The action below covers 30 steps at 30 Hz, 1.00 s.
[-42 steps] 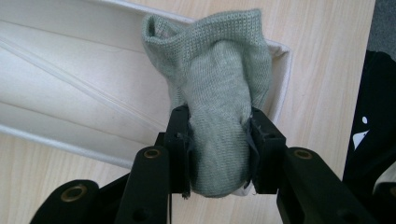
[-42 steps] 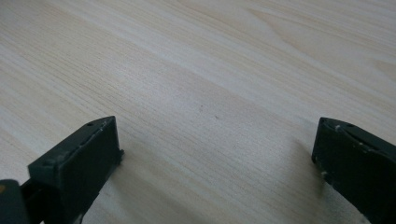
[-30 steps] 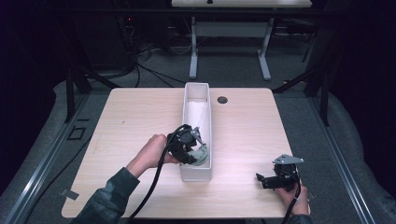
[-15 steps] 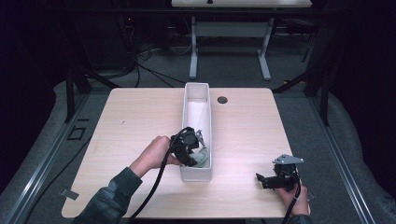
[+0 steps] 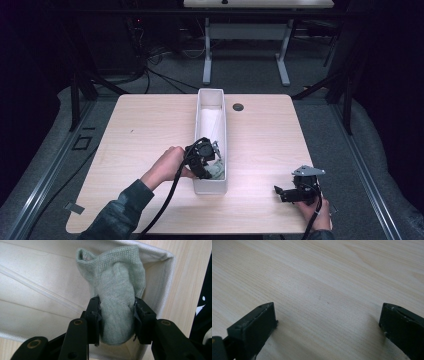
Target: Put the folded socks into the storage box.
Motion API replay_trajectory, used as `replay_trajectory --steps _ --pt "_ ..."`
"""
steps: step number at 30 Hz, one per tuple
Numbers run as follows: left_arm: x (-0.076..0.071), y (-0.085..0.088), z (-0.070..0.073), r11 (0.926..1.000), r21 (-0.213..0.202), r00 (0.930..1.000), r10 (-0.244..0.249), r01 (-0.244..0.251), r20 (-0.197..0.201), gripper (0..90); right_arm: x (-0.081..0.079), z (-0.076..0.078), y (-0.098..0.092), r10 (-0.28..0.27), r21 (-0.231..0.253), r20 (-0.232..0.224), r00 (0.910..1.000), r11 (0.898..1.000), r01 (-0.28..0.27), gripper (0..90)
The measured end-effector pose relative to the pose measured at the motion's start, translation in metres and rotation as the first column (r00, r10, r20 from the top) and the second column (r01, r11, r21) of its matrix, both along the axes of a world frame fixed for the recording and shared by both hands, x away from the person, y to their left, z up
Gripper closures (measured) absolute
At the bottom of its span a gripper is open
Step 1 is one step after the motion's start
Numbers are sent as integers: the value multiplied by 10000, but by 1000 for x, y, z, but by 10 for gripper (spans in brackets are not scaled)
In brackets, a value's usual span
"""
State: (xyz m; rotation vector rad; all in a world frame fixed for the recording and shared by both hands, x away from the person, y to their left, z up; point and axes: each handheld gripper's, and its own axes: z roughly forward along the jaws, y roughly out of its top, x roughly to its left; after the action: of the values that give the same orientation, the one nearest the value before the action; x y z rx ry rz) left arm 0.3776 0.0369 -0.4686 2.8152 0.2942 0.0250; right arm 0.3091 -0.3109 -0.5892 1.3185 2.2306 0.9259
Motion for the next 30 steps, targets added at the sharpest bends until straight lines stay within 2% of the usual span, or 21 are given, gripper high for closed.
replay_trajectory --steps 21,30 --pt "3 0 -2 9996 16 9996 286 -286 -28 525 0 0 0 5 4 15 10000 10000 -5 5" --pt "4 4 1 9980 -302 9984 562 -562 -29 456 0 0 0 -1 1 1 10000 10000 1 5"
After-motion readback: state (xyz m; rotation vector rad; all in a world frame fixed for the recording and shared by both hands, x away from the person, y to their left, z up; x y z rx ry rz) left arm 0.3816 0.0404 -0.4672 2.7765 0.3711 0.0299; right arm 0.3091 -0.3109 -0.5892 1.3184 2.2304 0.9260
